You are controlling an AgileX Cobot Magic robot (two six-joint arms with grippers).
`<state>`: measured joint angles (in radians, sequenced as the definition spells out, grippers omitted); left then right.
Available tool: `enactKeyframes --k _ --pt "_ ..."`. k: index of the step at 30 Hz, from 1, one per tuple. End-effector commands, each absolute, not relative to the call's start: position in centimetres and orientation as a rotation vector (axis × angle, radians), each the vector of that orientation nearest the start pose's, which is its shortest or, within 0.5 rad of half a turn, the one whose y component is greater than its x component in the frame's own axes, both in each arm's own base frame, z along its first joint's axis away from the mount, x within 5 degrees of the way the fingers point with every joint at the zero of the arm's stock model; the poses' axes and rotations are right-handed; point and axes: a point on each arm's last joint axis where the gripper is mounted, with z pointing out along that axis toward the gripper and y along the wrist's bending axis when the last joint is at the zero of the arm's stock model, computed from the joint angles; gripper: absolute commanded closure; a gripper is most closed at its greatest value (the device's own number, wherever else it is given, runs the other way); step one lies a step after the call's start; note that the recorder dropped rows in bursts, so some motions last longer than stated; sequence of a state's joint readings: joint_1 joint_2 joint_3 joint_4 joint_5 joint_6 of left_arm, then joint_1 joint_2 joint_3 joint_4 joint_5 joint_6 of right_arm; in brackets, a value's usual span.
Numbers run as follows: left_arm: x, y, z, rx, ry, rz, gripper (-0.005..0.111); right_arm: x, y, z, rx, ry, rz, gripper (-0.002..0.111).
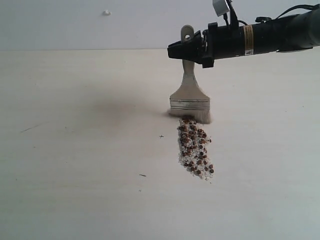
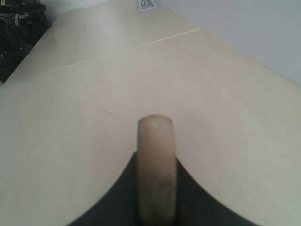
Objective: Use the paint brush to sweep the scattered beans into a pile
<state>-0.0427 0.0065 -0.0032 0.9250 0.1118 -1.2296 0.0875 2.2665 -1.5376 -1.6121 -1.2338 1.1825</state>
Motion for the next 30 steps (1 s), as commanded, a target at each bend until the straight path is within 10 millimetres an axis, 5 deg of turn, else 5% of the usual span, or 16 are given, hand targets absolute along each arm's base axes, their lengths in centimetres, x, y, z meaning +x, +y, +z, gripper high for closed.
enactKeyframes --k 1,17,30 --pt "5.6 0.6 20.7 -0.276 1.53 -0.203 0.107 43.6 12.3 15.4 -1.115 1.711 1.146 0.108" --pt "5.6 0.6 20.7 -0.276 1.53 -0.203 0.107 43.3 12.2 15.0 -1.018 1.886 1.251 0.108" --pt "5.6 0.6 20.7 -0.276 1.53 -0.203 0.107 43.5 12.2 16.6 -1.103 1.702 1.14 0.108"
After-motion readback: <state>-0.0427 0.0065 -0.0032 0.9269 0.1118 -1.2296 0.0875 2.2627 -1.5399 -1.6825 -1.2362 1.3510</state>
